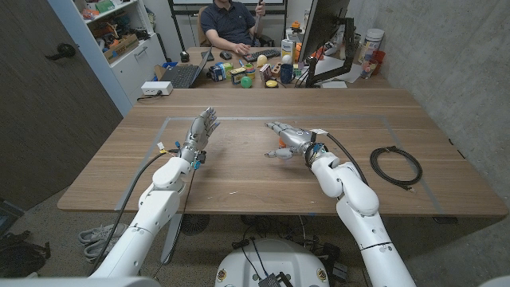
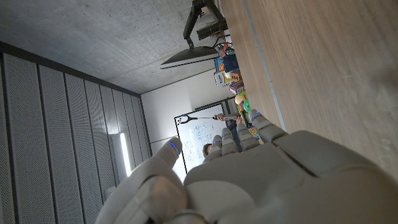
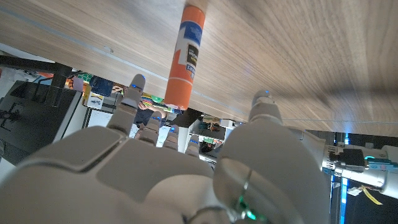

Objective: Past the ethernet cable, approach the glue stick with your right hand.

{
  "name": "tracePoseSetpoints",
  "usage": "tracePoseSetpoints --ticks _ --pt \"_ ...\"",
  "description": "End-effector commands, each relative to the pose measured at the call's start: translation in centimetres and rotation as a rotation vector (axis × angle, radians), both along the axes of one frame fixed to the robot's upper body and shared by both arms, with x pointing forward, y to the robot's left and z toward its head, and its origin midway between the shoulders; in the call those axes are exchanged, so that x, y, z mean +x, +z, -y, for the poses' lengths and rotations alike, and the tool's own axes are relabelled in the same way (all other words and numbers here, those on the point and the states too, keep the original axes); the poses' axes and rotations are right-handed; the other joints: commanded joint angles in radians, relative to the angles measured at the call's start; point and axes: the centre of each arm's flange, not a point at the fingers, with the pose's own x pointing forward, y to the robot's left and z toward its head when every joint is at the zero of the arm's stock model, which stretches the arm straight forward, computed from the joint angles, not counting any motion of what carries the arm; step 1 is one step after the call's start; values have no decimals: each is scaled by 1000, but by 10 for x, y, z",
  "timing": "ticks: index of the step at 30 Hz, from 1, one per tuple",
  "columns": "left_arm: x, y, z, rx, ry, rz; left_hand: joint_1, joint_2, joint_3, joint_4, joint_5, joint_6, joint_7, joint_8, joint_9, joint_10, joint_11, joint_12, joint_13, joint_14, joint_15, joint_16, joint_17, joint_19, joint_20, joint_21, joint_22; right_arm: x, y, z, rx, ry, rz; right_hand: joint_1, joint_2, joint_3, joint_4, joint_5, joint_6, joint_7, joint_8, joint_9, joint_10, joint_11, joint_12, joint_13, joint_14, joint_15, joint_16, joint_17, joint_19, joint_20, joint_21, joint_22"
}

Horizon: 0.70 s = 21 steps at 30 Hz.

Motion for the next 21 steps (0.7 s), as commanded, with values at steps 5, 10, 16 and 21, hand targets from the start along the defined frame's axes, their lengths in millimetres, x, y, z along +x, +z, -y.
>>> tracePoseSetpoints --ticks 5,10,16,21 --pt "-3 -2 -1 4 -7 3 -6 35 5 -3 -1 -9 -1 6 2 -8 1 4 4 -13 1 0 3 4 -1 1 2 -7 -1 -2 11 17 18 14 2 -5 -4 5 13 -1 8 3 4 2 6 1 2 2 0 4 13 4 0 2" --pt "-4 -2 -2 5 -9 3 -7 35 5 -2 -1 -9 -1 6 2 -8 1 5 4 -12 2 0 3 4 -1 1 2 -7 -3 -2 13 17 14 19 5 -9 -3 5 22 -1 11 3 10 -1 8 1 7 0 0 4 13 4 -6 1" --pt "-4 -2 -3 8 -6 4 -8 35 4 -2 -1 -10 -2 6 2 -7 1 5 4 -13 2 0 3 4 -1 1 2 -4 -2 -2 15 10 -2 23 8 -13 -1 6 29 -1 12 3 11 -1 8 1 9 0 -1 4 16 4 -11 1" --pt "-4 -2 -5 7 -3 3 -9 35 4 -1 -1 -10 -2 6 2 -7 1 5 4 -13 2 1 3 3 -1 1 2 0 -1 -3 22 10 -2 25 11 -17 1 6 35 -1 13 3 14 -2 9 1 12 -2 -1 4 20 4 -15 1"
